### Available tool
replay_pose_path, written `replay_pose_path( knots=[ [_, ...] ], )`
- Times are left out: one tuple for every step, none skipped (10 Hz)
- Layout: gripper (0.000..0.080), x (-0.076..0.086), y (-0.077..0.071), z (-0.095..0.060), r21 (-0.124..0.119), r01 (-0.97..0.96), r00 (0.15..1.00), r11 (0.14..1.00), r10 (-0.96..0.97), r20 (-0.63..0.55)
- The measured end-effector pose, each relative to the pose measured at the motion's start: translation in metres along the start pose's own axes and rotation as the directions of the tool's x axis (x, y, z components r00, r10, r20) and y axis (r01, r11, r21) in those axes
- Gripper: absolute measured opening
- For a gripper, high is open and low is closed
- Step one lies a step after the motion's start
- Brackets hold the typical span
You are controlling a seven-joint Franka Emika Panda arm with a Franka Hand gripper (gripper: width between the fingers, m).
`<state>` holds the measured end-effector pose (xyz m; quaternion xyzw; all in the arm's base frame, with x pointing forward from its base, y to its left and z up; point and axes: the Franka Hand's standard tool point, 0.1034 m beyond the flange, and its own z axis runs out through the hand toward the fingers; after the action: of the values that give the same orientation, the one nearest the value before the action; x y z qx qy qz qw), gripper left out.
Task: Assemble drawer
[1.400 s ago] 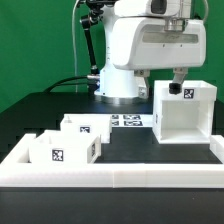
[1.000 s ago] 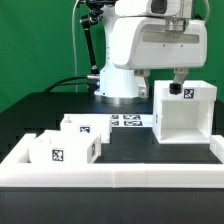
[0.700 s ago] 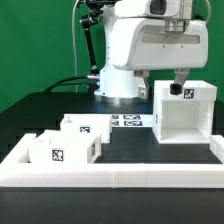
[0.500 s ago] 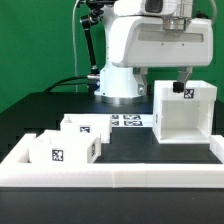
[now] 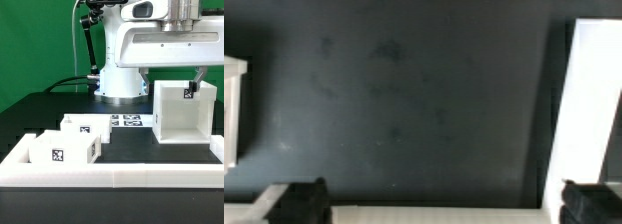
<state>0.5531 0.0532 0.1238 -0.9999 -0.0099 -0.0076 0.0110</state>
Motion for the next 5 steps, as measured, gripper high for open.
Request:
replay_pose_path(
  knots=[
    [0.065,-0.01,-0.006,-0.002,0.001,-0.009,1.0,1.0,0.009,-0.003],
    [0.065,-0.025,-0.014,-0.004,0.011,-0.044,0.999,0.999,0.044,-0.004],
    [0.065,-0.039,-0.024,-0.007,0.01,-0.051,0.999,0.999,0.051,-0.004],
    [0.065,-0.051,-0.034,-0.012,0.009,-0.051,0.999,0.999,0.051,-0.007],
    [0.065,-0.063,-0.047,-0.015,0.009,-0.08,0.997,0.997,0.08,-0.007]
  ],
)
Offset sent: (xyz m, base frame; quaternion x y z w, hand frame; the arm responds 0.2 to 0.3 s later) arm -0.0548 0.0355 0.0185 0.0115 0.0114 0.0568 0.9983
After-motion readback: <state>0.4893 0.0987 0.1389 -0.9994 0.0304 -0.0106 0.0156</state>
